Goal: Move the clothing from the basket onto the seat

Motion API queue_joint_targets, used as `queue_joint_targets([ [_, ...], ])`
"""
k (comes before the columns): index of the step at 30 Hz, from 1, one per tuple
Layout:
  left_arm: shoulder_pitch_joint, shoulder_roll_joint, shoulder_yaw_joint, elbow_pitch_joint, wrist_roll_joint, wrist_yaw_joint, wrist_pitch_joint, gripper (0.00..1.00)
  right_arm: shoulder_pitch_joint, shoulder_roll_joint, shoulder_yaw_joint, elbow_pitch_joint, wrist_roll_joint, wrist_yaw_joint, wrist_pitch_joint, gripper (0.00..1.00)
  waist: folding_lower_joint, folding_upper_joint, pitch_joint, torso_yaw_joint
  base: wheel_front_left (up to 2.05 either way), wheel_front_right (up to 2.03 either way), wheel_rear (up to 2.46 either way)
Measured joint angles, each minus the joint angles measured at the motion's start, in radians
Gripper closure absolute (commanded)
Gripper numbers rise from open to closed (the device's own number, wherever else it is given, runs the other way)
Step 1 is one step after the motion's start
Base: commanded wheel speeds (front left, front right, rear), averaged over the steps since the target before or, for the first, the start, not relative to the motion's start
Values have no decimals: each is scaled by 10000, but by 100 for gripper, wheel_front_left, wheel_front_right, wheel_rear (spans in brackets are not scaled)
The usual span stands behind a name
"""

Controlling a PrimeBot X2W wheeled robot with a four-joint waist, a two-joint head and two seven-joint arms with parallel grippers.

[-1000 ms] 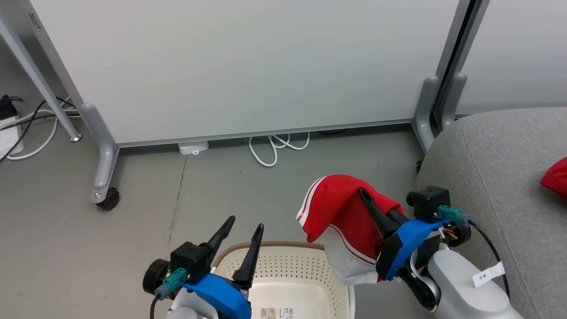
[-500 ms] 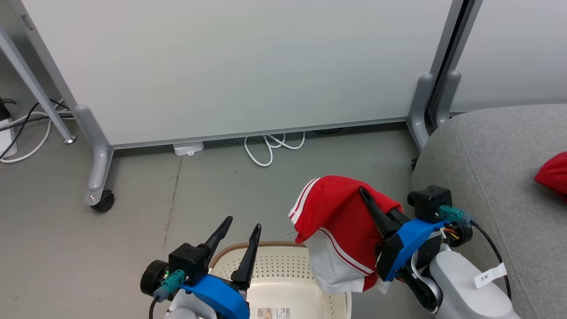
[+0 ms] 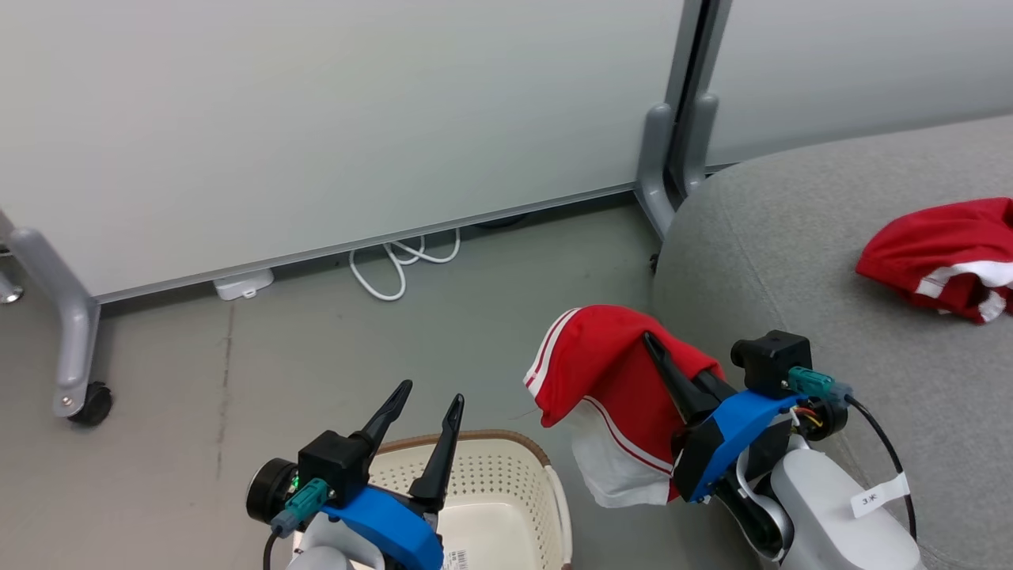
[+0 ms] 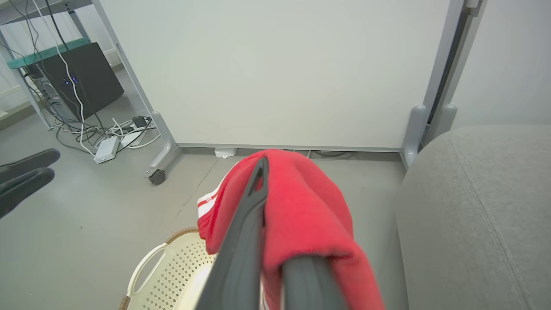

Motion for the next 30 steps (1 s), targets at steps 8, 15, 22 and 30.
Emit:
queue_joint_targets([
  [8,-7,2,77,-42,94,0,0,0,204,-31,-293,-242,-105,-2,65,100,0,0,142,-1083,0,0,0],
  [15,0,19,119,-77,107,0,0,0,330,-23,-451,-454,-244,-2,146,100,0,0,193,-1963,0,0,0],
  [22,28,40,157,-136,180,0,0,0,453,15,-520,-656,-324,-2,230,100,0,0,229,-2847,0,0,0],
  [30,44,42,178,-138,197,0,0,0,595,12,-669,-821,-341,-2,303,100,0,0,280,-3607,0,0,0],
])
